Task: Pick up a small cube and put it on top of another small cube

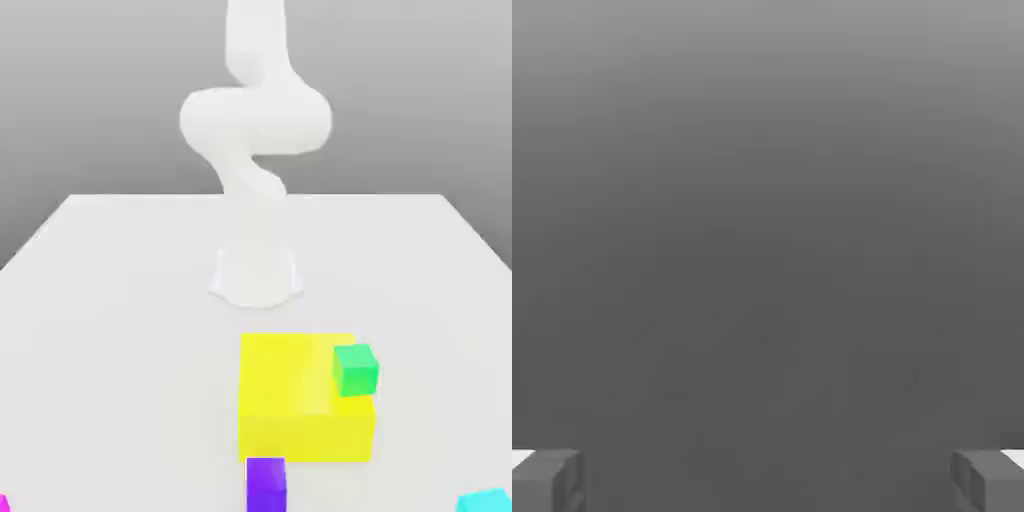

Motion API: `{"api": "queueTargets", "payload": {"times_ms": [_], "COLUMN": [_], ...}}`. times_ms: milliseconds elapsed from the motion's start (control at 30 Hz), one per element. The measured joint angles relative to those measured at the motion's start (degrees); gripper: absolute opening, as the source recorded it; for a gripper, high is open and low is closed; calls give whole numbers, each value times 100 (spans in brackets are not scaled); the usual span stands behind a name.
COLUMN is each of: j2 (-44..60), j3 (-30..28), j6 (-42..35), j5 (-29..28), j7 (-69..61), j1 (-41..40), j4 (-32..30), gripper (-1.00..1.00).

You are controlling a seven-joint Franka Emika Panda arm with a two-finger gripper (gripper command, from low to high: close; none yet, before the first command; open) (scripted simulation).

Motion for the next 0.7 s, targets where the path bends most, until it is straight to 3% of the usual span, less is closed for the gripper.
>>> {"api": "queueTargets", "payload": {"times_ms": [400,700], "j2": [2522,4395], "j3": [965,1305], "j6": [418,720], "j5": [-719,-1297], "j7": [887,1574], "j1": [-123,208], "j4": [431,752], "gripper": [0,0]}}
